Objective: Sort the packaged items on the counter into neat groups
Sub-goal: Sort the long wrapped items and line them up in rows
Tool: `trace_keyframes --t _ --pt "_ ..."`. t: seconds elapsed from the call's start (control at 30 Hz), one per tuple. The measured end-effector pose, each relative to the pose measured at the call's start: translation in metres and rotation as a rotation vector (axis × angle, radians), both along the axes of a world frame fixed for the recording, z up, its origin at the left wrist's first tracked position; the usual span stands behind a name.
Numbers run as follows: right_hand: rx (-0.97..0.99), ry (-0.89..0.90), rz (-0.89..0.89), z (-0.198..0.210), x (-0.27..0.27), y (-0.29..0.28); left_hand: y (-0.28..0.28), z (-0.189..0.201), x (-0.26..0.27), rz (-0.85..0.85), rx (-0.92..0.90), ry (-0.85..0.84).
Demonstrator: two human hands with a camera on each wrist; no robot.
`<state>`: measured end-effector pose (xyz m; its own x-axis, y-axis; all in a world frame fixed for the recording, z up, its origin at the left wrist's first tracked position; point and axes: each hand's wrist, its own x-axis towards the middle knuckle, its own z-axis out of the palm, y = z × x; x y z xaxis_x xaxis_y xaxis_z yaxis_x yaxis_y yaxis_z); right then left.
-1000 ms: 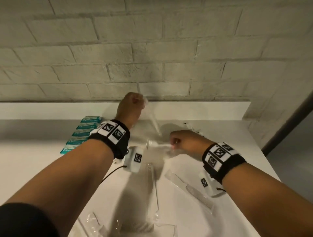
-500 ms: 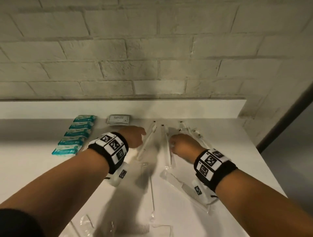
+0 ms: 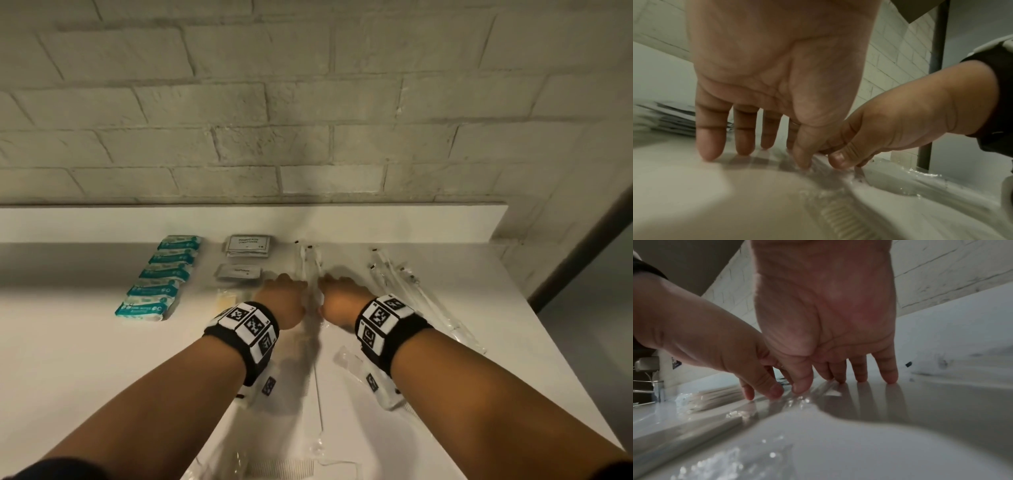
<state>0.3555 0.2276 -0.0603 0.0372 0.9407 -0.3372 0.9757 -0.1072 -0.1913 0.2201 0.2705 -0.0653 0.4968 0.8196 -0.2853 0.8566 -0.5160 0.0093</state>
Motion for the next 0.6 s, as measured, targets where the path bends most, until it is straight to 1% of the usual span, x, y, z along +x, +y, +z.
trace_keyframes --t 0.07,0.13,0.17,0.2,0.27,0.3,0.37,0.4,0.5,0.6 --pt "0.011 0.029 0.016 0.001 0.001 0.001 0.001 -0.003 0.002 0.047 0.008 -0.034" --pt "0.055 0.169 -0.021 0.009 0.006 -0.001 -0.002 -0.004 0.006 0.074 -0.028 -0.099" --pt "0.085 0.212 -0.052 0.014 0.011 -0.004 -0.005 -0.003 0.008 0.059 -0.068 -0.117" --pt "0.123 0.218 -0.08 0.019 0.019 -0.005 -0.008 -0.003 0.009 0.028 -0.106 -0.124" --pt "0.19 0.062 -0.166 0.032 0.038 -0.013 -0.011 -0.006 0.013 -0.017 -0.152 -0.119" --pt "0.184 -0.022 -0.226 0.038 0.049 -0.017 -0.01 -0.008 0.014 -0.024 -0.155 -0.121" --pt "0.085 -0.147 -0.318 0.047 0.065 -0.027 -0.005 -0.01 0.016 -0.022 -0.142 -0.137" --pt "0.008 -0.199 -0.327 0.051 0.071 -0.032 -0.002 -0.009 0.017 -0.026 -0.131 -0.148" --pt "-0.171 -0.3 -0.256 0.047 0.08 -0.04 0.005 -0.008 0.022 -0.044 -0.129 -0.159" --pt "-0.24 -0.278 -0.267 0.034 0.084 -0.038 0.009 -0.012 0.023 -0.029 -0.173 -0.163"
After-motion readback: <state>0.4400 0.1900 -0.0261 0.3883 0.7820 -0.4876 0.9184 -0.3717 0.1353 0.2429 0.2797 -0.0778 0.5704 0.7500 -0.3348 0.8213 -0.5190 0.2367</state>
